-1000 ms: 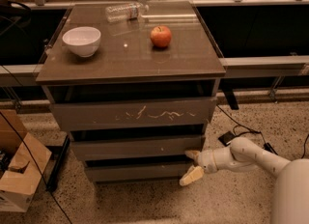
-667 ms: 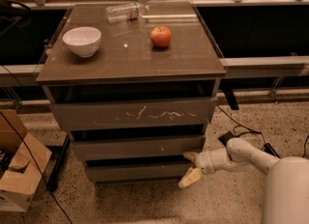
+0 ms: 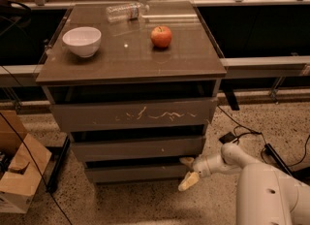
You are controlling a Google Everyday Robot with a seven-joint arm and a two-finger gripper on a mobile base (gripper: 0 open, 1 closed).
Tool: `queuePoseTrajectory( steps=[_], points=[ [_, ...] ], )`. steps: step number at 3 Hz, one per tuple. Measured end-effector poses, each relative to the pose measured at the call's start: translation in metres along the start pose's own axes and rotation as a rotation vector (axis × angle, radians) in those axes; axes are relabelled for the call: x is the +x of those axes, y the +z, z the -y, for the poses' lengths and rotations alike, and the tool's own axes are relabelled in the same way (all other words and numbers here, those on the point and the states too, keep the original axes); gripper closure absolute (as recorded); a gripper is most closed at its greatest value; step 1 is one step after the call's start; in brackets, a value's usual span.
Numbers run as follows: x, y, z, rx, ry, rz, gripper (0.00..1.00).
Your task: Open bottom drawer
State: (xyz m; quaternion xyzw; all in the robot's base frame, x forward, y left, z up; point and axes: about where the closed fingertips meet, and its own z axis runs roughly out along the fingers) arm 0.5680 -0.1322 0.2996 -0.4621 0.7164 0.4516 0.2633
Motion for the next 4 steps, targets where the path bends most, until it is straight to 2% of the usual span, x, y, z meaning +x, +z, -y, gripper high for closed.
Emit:
queuePoseTrajectory(
  steps=[1,2,3,4],
  points=[
    [0.001,0.014,0.017,0.018,0.006,0.038,0.00],
    [0.003,0.039,0.028,0.051,0.038,0.055,0.00],
    [0.018,0.064,0.041,0.069,0.088,0.032,0.00],
    [0.015,0.063,0.039,0.069,0.090,0.031,0.00]
  ],
)
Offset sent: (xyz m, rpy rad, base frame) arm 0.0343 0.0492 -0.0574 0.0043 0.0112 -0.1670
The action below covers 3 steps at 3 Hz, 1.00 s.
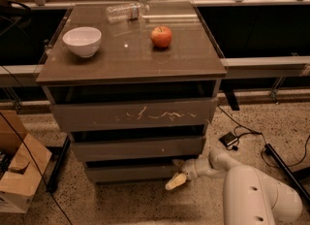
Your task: Open bottom drawer
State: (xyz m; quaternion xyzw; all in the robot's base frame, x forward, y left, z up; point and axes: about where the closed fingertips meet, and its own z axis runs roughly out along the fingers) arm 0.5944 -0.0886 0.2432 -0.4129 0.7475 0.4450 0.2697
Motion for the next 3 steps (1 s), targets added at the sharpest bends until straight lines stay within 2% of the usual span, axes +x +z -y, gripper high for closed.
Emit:
queuePoseTrajectory(
  steps=[1,2,3],
  points=[
    [0.000,0.001,0.001,-0.008,0.006,0.004,0.14],
    [-0.001,0.001,0.001,-0.008,0.006,0.004,0.36],
    [0.001,0.028,0.008,-0.022,0.041,0.062,0.59]
  ],
)
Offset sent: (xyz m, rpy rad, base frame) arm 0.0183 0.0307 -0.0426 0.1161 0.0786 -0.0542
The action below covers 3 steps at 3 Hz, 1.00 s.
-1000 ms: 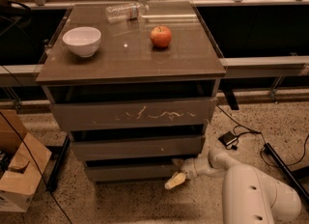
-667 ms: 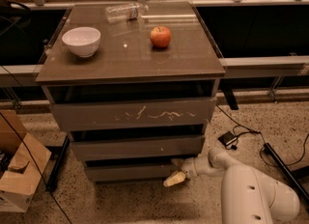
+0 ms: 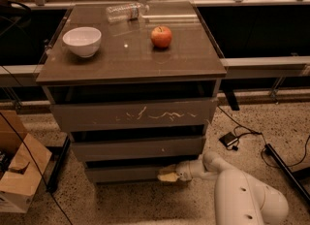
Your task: Open bottom drawer
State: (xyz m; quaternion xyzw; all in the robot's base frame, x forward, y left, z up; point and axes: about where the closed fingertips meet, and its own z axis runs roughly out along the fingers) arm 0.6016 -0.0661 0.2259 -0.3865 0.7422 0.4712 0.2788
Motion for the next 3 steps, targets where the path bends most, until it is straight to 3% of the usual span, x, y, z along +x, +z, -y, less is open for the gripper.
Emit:
queuePoseTrajectory(
  steps=[1,2,3],
  points=[
    [0.005,0.006,0.005,0.003,0.010,0.015,0.63],
    [-0.002,0.000,-0.005,-0.002,-0.003,-0.011,0.40],
    [-0.019,-0.020,-0.028,0.032,-0.055,-0.008,0.09]
  ],
)
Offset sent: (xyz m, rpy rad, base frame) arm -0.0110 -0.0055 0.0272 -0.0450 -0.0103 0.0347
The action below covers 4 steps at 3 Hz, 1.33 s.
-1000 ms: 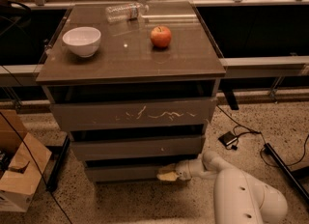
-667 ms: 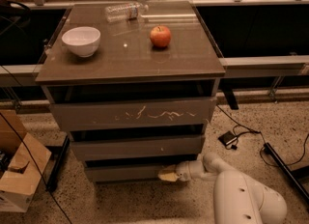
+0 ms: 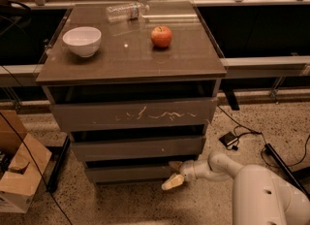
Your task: Open bottom drawer
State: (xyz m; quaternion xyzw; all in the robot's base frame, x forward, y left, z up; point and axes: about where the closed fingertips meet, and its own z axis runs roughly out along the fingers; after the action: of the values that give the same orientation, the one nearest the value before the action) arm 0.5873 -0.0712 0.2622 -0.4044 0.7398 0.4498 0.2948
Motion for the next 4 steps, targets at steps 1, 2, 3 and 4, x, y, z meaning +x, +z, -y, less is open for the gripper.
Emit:
queuePoseTrajectory(
  steps=[1,2,3,4],
  points=[
    [-0.008,-0.009,-0.009,0.026,-0.027,0.014,0.00],
    [-0.001,0.006,0.007,0.065,-0.053,0.025,0.00],
    [0.013,0.026,0.039,0.114,-0.056,0.026,0.00],
    [0.015,0.033,0.050,0.133,-0.056,0.023,0.00]
  ],
)
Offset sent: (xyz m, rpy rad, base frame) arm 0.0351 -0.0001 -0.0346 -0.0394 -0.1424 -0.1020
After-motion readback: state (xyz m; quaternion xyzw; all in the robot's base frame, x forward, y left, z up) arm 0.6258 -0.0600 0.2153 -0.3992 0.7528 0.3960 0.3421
